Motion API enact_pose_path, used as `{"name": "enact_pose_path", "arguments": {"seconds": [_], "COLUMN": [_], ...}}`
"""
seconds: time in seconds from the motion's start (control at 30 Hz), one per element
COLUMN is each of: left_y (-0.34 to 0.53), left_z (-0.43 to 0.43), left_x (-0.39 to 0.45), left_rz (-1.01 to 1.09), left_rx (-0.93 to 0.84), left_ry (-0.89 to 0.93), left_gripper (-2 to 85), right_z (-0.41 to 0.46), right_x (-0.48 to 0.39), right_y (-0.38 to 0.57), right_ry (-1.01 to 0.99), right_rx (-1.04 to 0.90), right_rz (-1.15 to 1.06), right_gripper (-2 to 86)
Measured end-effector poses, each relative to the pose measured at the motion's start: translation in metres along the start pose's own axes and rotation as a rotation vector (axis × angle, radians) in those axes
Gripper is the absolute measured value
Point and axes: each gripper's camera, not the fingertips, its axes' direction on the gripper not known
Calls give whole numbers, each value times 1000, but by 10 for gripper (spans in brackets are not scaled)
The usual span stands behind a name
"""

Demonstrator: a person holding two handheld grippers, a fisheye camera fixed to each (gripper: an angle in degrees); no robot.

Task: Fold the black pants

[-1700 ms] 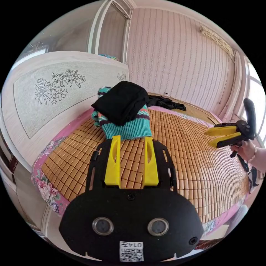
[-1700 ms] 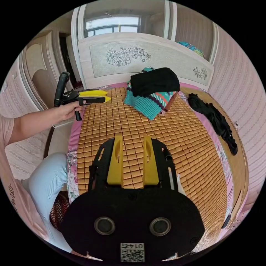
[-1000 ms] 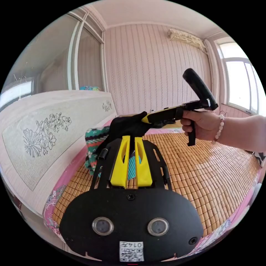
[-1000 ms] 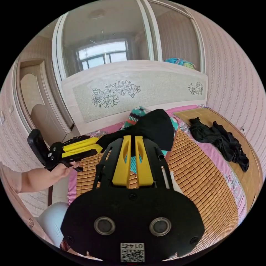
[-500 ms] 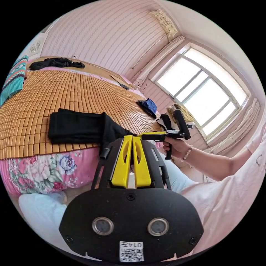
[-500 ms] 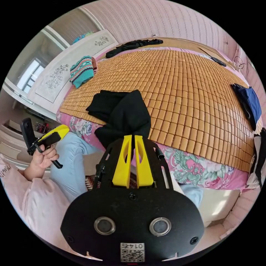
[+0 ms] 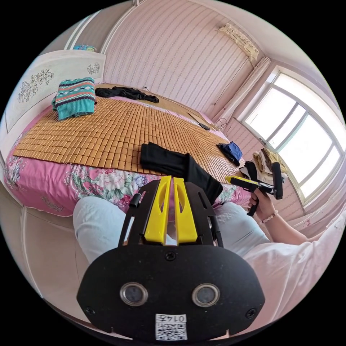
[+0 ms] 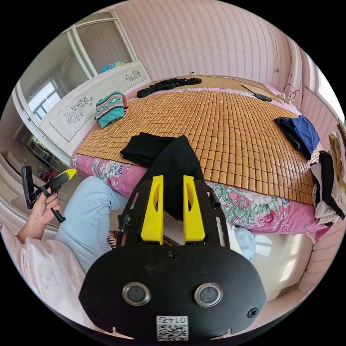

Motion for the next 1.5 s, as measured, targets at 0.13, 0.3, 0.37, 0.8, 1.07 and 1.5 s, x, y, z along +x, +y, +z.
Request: {"name": "enact_pose_path", "arguments": {"seconds": [0.13, 0.3, 0.37, 0.8, 1.07, 1.5], "left_y": [5, -2, -8, -51, -83, -97], "left_z": [-1, 10, 15, 60, 101, 151], "left_x": [6, 5, 6, -3, -16, -13], "left_rz": [0, -27, -18, -35, -30, -62], "left_rx": [22, -16, -28, -93, -119, -219], "left_ry": [-30, -23, -33, -77, -71, -71], "left_gripper": [33, 55, 60, 65, 66, 80], "right_z": [11, 40, 53, 66, -38, 116], "right_x": [-22, -41, -48, -4, 164, -42], "right_y": [2, -8, -15, -38, -50, -66], "right_ry": [14, -40, -32, -29, 193, -85], "right_rx": [-29, -103, -128, -223, 26, -288], "right_rz": [-110, -195, -226, -223, 247, -376], "right_gripper": [120, 135, 142, 48, 23, 115]}}
